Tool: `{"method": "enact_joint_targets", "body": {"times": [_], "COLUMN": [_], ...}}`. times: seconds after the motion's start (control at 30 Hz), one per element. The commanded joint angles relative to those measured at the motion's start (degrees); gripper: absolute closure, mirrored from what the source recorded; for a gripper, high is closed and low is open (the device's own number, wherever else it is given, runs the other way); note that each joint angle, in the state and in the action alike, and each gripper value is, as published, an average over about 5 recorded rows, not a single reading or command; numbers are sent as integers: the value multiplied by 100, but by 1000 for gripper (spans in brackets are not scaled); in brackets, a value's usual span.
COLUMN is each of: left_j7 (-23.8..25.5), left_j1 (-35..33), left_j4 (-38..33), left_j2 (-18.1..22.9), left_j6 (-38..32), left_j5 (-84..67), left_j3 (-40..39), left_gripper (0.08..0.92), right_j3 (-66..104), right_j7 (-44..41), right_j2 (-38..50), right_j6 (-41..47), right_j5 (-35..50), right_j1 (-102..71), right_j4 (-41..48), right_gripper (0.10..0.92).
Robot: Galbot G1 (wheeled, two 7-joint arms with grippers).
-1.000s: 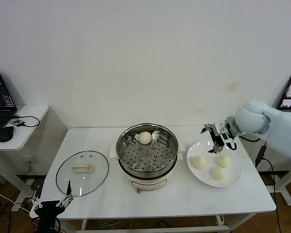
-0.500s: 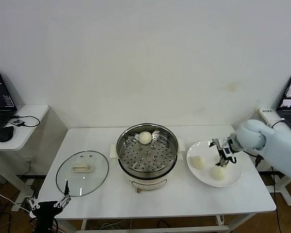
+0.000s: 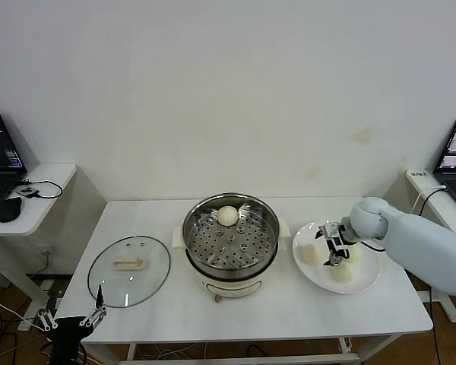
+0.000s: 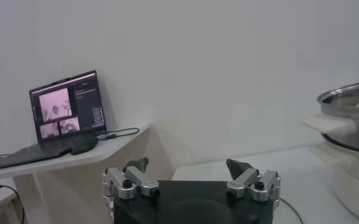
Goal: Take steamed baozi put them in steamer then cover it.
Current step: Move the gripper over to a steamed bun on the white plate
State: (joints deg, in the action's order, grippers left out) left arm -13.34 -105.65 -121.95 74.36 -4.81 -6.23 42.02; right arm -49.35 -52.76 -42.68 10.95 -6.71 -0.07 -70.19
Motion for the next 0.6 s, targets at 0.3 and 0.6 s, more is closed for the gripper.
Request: {"method": "enact_joint_targets", "body": {"times": [0.3,0.6], "left_j7": [-5,-8], "left_j1": [-5,-17], "left_j4": [0,-21], "left_j2": [22,32], "left_j6": [-12,-14], "left_j5": [-2,-1], "left_j3": [8,16], "left_gripper": [177,177], "right_j3": [158,214], "right_j7": [-6,-49], "right_j2": [-486,-490], "right_j6": [-46,-39], "right_j5": [-221,-246], "right_j1": [-212,-211], "right_j4": [665,710], "right_gripper": [231,319]}}
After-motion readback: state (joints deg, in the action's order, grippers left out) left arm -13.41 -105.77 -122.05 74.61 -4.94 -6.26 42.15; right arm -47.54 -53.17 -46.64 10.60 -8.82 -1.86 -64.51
